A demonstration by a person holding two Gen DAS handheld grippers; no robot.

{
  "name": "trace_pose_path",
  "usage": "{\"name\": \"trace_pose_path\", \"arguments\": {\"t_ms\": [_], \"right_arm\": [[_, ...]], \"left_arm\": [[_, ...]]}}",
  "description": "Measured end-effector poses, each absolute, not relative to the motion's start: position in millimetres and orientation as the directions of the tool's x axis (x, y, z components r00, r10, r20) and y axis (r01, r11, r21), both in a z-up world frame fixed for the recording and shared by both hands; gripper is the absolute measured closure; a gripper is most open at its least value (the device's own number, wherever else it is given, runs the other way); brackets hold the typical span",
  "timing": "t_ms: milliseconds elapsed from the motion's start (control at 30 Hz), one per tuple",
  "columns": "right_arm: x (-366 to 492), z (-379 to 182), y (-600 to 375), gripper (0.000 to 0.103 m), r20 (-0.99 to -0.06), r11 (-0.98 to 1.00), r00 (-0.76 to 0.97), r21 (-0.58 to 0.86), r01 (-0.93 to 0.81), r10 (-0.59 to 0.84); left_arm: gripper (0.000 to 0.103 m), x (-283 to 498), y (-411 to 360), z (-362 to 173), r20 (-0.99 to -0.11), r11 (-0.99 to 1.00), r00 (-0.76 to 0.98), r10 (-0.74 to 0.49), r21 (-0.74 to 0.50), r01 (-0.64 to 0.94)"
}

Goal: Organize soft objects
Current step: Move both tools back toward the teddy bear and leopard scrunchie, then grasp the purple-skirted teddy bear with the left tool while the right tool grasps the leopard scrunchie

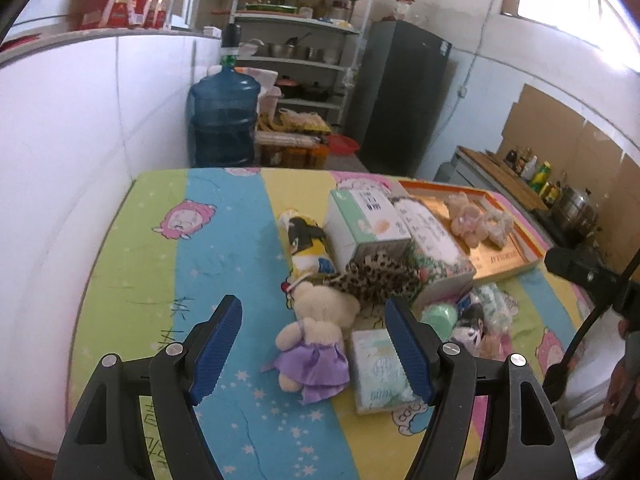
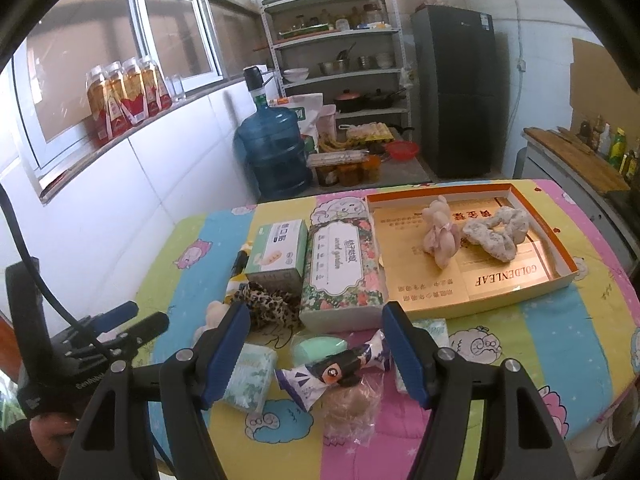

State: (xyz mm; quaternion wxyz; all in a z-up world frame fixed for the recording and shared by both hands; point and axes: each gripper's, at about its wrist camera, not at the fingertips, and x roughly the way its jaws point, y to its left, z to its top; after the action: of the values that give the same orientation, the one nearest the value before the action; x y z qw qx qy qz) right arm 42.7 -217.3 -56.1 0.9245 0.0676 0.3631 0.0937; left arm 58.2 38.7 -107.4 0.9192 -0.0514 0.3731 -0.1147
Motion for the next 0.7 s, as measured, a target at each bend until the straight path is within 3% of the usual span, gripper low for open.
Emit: {"name": "trace_pose_path", "arguments": {"t_ms": [700], "right_arm": [[53.7,-67.1,-227.3,0.034,-0.698,0.975,0.682,0.19,-0.118,0.218]], "left_arm": [[0.032,116.1,27.4,-179.7,-0.758,0.948,0.584,-0.29,-0.147,0.281]]}}
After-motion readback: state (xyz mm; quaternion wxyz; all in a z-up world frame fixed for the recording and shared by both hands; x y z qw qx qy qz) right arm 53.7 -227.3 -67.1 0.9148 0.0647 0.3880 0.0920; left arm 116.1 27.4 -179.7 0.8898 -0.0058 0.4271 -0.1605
